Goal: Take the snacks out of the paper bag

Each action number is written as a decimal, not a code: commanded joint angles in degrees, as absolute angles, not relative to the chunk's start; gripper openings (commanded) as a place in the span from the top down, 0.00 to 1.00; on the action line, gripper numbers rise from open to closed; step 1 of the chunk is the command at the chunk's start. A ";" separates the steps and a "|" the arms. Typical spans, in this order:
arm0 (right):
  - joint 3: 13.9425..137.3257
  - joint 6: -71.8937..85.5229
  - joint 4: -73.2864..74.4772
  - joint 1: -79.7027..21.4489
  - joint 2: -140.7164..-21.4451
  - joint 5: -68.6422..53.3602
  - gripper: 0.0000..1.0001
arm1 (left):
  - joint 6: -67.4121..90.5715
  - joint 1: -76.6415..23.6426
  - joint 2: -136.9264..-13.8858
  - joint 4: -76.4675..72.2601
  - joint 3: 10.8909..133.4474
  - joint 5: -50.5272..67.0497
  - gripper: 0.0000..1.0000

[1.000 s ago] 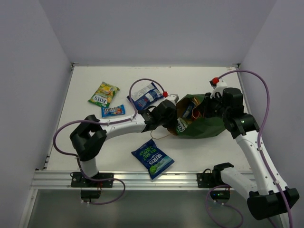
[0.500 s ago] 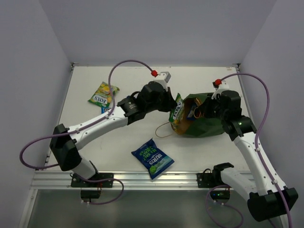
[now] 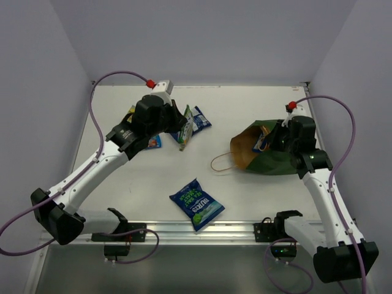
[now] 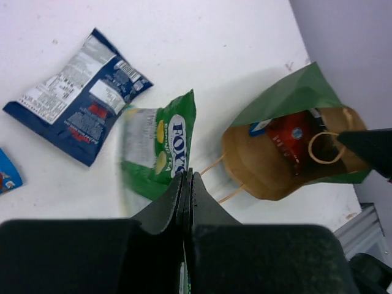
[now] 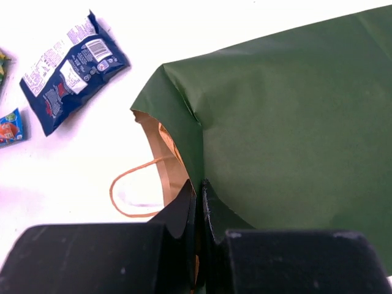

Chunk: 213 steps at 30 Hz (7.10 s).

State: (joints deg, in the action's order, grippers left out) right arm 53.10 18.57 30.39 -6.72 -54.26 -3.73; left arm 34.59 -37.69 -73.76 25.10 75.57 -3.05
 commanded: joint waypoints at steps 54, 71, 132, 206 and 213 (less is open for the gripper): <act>67.41 12.74 35.33 -8.79 -61.09 -32.43 1.00 | 32.52 -60.03 -97.29 -17.31 63.46 -19.33 0.18; 71.72 10.11 41.57 -8.79 -63.46 -45.17 1.00 | 28.39 -60.03 -107.66 -17.23 68.55 -28.47 0.21; 59.16 14.06 35.42 -2.02 -59.42 -14.14 1.00 | 29.27 -47.90 -71.34 4.15 51.51 -13.37 1.00; 55.11 17.05 25.14 -3.52 -51.33 -40.51 1.00 | 61.79 -54.49 -97.38 -13.36 71.98 -15.64 0.21; 55.28 17.40 25.05 -3.43 -51.33 -43.15 1.00 | 61.44 -54.49 -102.12 -12.31 76.55 -15.65 0.21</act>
State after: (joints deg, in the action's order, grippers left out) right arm 53.21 16.34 26.11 -2.81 -51.72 -36.99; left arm 60.66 -54.81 -100.47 -9.67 72.69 -13.06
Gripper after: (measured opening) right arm 0.032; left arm 0.791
